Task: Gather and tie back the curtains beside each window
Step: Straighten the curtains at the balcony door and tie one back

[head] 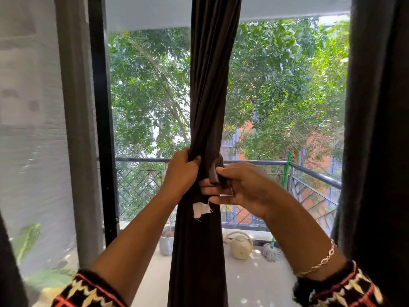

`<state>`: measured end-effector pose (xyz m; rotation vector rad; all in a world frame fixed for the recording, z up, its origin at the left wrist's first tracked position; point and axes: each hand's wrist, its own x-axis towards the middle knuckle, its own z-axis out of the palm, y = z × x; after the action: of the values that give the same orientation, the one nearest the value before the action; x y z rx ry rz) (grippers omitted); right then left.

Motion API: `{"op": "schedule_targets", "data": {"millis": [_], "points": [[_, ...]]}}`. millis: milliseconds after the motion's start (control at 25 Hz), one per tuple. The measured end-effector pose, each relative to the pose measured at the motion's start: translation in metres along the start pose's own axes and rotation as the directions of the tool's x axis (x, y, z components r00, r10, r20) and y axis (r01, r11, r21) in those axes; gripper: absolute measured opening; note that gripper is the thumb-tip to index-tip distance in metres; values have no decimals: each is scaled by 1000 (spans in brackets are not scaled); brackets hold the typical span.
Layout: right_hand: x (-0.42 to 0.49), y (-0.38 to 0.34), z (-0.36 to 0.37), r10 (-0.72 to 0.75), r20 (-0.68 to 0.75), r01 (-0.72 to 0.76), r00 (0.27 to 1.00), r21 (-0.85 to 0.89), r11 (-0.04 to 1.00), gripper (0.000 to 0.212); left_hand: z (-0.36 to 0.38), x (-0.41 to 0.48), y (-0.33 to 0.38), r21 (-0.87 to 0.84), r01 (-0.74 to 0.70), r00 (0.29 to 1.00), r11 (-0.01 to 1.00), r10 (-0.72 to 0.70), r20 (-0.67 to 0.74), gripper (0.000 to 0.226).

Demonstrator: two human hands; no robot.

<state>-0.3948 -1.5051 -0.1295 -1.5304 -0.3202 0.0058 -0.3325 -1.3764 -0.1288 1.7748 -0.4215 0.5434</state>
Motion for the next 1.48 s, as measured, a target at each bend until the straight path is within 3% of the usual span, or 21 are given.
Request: {"op": "schedule_targets", "data": {"millis": [240,360,440,480,520,560,600,680,760,920,1000,1080,1240,1480], "points": [[6,4,17,60,14,-61,998,45,997,14,4,-8,12,-387,149,989,910,-143,43,16],[6,3,18,62,-41,-62,997,8,998,16,4,-15,11,-432,160,986,888,-118,121,44],[6,5,17,23,-95,-29,995,-54,998,16,1,-24,9,-306,-29,998,951,11,-63,56],[7,7,17,-9,-117,-3,993,-103,995,19,-2,-30,8,-163,-205,957,965,163,-239,50],[8,10,16,-56,-134,35,989,-153,988,23,-5,-37,9,18,-353,864,936,333,-376,39],[9,12,16,-117,-147,86,982,-201,976,27,-9,-43,13,187,-411,801,892,452,-393,33],[9,14,17,-180,-153,139,972,-246,959,29,-10,-48,20,316,-402,809,860,495,-318,35],[10,18,19,-287,-147,220,947,-354,909,29,-5,-49,30,541,-277,907,794,402,-126,45],[10,21,20,-379,-136,270,916,-490,829,24,-1,-44,38,691,-172,950,702,303,-71,45],[8,24,19,-488,-82,329,869,-642,693,20,-9,-32,45,660,-173,972,731,235,-6,20],[2,26,18,-491,-47,372,870,-591,716,15,-15,-29,46,630,-205,973,749,226,48,11],[-5,31,15,-503,-96,378,859,-544,749,30,-20,-31,44,604,-251,963,756,257,79,14],[-13,25,5,-694,-198,417,692,-675,608,34,-24,-34,32,574,-315,940,756,331,80,21],[9,-16,12,-904,7,601,427,-749,279,14,-25,-37,20,472,-332,939,816,331,88,19]]}}
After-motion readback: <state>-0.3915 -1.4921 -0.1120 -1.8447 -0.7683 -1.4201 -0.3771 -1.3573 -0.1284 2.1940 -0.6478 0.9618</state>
